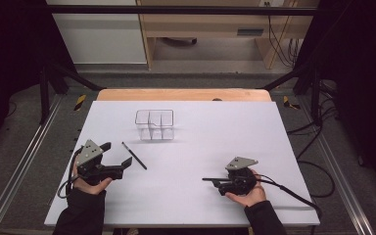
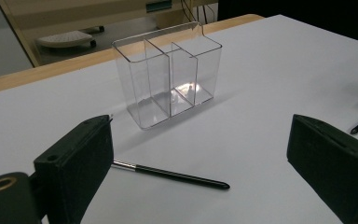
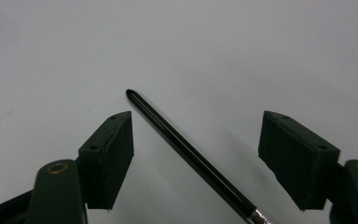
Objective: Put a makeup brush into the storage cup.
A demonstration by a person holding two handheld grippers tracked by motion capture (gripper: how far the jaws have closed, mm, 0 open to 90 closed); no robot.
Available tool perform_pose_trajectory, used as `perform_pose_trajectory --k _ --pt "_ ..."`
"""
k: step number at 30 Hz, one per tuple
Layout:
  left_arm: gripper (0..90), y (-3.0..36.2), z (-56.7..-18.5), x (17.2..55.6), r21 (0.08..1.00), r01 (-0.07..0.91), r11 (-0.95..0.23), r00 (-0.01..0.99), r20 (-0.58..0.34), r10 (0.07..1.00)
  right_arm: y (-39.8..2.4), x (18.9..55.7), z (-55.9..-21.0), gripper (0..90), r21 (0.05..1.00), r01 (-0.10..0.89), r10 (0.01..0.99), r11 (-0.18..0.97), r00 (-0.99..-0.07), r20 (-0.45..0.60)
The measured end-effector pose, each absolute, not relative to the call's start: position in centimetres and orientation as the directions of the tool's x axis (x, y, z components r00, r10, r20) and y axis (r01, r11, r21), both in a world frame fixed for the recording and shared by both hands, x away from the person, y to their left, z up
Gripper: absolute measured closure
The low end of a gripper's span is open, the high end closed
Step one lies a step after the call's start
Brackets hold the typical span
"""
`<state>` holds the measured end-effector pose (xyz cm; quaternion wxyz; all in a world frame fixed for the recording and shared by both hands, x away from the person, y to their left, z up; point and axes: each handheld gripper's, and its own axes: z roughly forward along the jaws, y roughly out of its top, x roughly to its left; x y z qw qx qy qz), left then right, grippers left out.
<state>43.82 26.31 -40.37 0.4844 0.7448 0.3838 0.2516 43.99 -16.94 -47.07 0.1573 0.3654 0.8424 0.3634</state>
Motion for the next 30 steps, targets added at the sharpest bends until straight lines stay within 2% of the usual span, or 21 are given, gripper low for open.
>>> perform_pose_trajectory --k 5,14,19,27,28,30 --pt "6.5 26.26 -40.43 43.84 0.912 0.329 -0.244 0.582 0.008 0.813 -16.56 44.02 -47.57 38.3 0.720 0.512 0.721 0.468 -0.693 0.024" --pt "6.7 26.25 -40.45 43.84 0.912 0.329 -0.245 0.584 0.007 0.812 -16.55 44.12 -47.78 50.7 0.699 0.516 0.718 0.495 -0.696 0.004" --pt "6.9 26.23 -40.48 43.86 0.911 0.330 -0.246 0.586 0.007 0.811 -16.53 44.09 -47.86 53.8 0.695 0.512 0.716 0.504 -0.698 -0.005" --pt "6.9 26.12 -40.50 43.83 0.910 0.329 -0.253 0.588 0.012 0.809 -16.61 44.01 -47.69 65.3 0.686 0.520 0.721 0.509 -0.693 -0.009" --pt "7.0 26.12 -40.49 43.83 0.910 0.330 -0.253 0.588 0.011 0.809 -16.64 44.01 -47.63 69.1 0.683 0.522 0.722 0.511 -0.692 -0.011" --pt "7.0 26.13 -40.49 43.83 0.910 0.329 -0.253 0.588 0.012 0.809 -16.66 44.01 -47.61 69.9 0.682 0.522 0.722 0.512 -0.691 -0.013"
